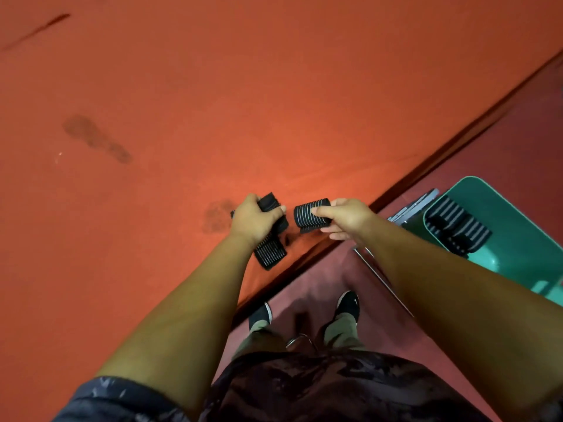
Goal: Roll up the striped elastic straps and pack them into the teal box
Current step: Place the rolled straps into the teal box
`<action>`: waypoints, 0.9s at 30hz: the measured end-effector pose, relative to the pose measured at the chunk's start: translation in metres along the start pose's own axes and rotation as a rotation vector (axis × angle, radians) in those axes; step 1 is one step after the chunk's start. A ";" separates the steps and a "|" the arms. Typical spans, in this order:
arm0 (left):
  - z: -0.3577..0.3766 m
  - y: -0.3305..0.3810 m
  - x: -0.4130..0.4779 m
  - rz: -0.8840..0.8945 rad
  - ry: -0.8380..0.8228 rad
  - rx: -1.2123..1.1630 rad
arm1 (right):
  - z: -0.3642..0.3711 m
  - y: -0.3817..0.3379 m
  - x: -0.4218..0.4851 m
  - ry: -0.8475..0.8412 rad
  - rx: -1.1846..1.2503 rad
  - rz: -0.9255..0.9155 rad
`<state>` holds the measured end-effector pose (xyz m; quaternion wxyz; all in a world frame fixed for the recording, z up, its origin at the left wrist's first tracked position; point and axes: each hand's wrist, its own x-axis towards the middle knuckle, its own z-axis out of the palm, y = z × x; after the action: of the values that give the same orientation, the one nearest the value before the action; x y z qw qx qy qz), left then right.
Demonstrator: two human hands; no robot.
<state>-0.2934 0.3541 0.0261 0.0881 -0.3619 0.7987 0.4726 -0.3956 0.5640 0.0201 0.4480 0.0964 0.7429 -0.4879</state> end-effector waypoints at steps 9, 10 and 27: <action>0.062 0.100 0.002 0.216 -0.171 0.096 | -0.098 0.010 -0.037 0.126 0.111 -0.078; 0.071 0.110 0.003 0.262 -0.196 0.113 | -0.110 0.013 -0.040 0.143 0.118 -0.081; 0.231 0.228 -0.017 0.410 -0.543 0.281 | -0.267 0.093 -0.104 0.484 0.333 -0.032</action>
<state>-0.4785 0.6178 0.0674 0.2491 -0.0403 0.8592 0.4450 -0.4336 0.8582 0.0724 0.2282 0.2706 0.7394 -0.5727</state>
